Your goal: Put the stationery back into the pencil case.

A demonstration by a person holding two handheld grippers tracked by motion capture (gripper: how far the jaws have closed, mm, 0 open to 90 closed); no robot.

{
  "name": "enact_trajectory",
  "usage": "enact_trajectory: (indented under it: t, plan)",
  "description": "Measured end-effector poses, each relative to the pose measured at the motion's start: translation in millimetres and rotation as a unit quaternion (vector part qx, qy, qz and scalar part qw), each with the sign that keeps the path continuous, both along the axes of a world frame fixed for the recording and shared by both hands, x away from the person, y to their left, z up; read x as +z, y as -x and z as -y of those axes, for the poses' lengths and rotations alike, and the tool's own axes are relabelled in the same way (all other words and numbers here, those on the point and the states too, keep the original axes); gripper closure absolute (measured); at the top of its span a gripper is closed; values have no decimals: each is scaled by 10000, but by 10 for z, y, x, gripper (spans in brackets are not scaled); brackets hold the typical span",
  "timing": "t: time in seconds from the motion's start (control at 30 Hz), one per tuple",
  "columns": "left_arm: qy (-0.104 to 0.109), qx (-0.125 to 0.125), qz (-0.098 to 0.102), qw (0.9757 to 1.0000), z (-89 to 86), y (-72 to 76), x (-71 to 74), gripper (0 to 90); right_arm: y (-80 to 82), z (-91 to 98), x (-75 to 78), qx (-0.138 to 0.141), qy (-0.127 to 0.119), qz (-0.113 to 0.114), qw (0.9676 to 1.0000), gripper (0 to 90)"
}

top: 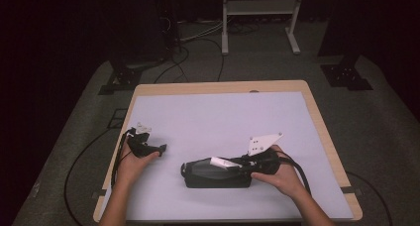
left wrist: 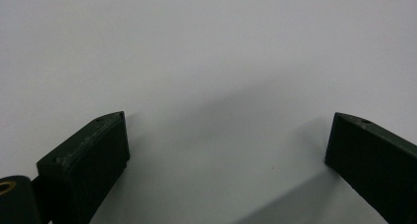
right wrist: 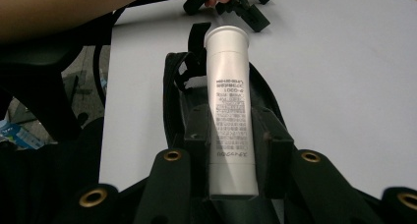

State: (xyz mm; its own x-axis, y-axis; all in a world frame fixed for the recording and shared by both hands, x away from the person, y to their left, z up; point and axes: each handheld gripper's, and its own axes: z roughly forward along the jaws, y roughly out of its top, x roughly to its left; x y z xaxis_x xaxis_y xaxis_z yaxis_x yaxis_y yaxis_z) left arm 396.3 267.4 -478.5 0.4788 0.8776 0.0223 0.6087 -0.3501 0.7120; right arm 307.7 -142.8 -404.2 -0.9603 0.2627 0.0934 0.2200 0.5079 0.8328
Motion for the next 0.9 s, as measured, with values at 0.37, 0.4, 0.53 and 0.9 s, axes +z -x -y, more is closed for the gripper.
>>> enact_trajectory:
  t: [0.37,0.4,0.53,0.9]
  plan:
    - [-4,-5,1,10000,-1,-1,0,18,-68,-188,-100,160,167,-53,9997,702]
    - [-1,-2,1,10000,0,-1,0,18,-70,-195,-104,155,188,-55,9997,702]
    - [-2,-2,1,10000,0,-1,0,18,-80,-226,-129,191,233,-44,9995,702]
    - [-3,-5,1,10000,-1,-1,0,18,-83,-284,-178,221,338,-37,9992,702]
